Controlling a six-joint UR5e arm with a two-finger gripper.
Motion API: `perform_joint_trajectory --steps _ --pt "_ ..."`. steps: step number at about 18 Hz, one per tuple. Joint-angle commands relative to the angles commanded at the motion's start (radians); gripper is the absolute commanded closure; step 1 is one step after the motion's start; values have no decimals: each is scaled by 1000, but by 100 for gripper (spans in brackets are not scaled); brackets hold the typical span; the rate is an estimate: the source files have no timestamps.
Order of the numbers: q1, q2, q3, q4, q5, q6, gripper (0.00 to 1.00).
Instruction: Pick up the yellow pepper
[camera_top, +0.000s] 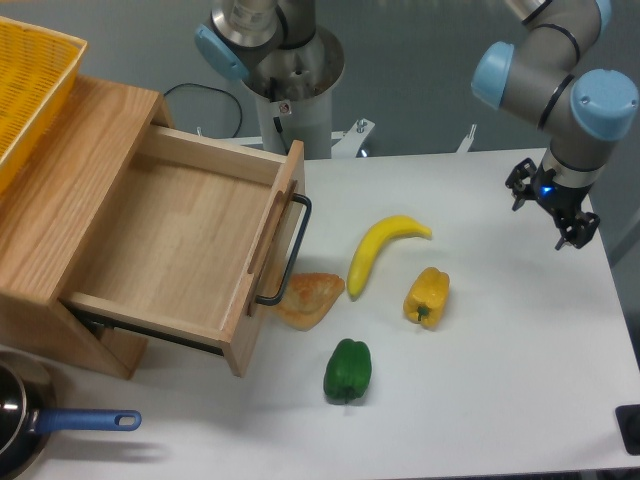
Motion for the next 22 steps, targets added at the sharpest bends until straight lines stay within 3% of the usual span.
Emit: perform_joint_trajectory --steps 22 --pt "-2 -8 -8 -2 -5 -51 0"
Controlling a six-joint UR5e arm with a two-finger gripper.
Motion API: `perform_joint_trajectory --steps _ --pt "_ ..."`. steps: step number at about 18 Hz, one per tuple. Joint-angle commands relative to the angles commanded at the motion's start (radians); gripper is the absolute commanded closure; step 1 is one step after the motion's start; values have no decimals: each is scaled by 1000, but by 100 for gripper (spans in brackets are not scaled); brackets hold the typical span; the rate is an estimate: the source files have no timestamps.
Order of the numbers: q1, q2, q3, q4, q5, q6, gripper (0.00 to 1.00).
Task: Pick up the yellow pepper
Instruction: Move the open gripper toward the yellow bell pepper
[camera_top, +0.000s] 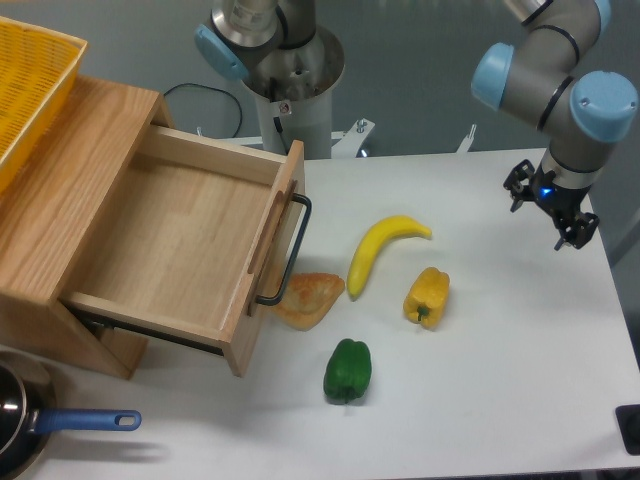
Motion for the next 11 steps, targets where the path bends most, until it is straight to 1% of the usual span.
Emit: perform_joint_trajectory --steps 2,5,8,11 --pt "0 2 -14 0 -6 -12 0" --pt "-8 3 -25 0 -11 -105 0" --pt "-9 2 -28 -2 -63 -170 0" --pt "-15 -2 -45 -3 -112 -256 0"
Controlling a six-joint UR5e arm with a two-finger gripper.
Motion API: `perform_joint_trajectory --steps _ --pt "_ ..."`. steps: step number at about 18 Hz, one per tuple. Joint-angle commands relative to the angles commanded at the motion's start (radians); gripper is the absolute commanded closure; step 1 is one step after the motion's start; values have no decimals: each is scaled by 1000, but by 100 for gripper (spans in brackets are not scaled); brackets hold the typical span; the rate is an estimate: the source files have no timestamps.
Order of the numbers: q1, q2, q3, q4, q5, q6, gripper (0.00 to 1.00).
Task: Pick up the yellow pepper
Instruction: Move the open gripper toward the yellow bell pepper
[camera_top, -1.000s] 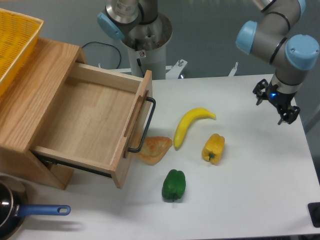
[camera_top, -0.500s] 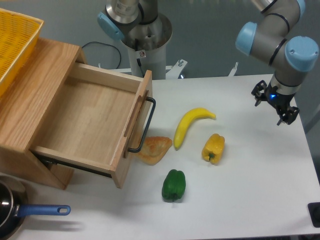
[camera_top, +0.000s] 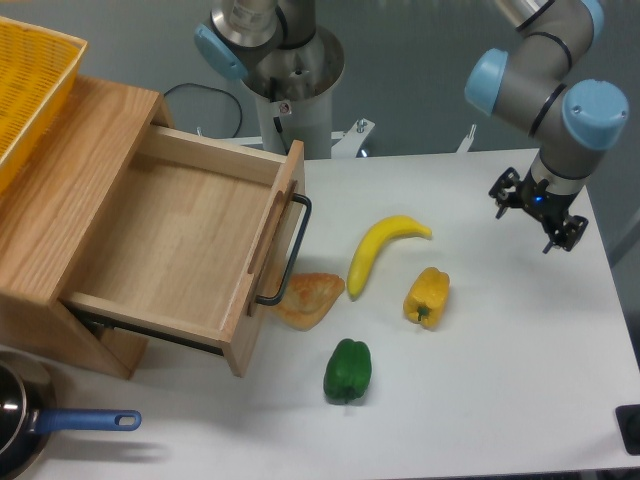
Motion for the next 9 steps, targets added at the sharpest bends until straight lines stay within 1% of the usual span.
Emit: perform_joint_trajectory --steps 5,9 --pt "-14 -5 -52 3 -69 -65 0" --pt "-38 -5 -69 3 -74 -129 0"
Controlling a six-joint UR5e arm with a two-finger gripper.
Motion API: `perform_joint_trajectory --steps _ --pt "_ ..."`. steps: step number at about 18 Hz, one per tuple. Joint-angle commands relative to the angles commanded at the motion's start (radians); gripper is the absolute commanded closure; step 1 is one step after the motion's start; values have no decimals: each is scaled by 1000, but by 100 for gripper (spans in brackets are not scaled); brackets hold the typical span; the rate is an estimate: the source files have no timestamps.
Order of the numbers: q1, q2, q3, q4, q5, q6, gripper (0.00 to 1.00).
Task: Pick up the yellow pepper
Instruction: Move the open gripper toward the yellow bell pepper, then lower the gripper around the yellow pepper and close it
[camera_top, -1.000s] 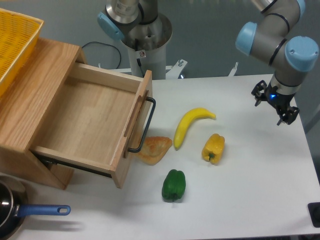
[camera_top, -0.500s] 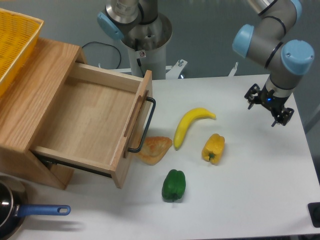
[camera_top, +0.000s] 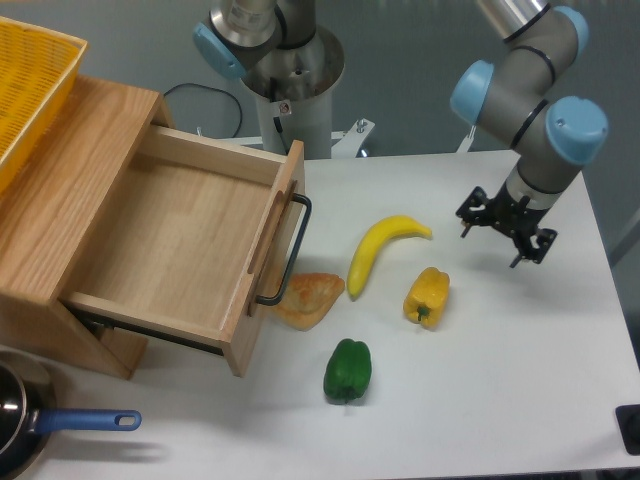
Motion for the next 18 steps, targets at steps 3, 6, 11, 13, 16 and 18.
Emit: perform_joint_trajectory --steps 3,6,11,13,16,18 --pt "-20 -3 -8 0 -24 -51 0" --pt "-41 -11 -8 11 -32 -106 0" --pt "-77 -25 -6 43 -34 -189 0" --pt "-90 -29 -5 44 -34 -204 0" --pt "-101 -40 -3 63 -34 -232 0" --pt "-118 -54 0 84 -32 -259 0"
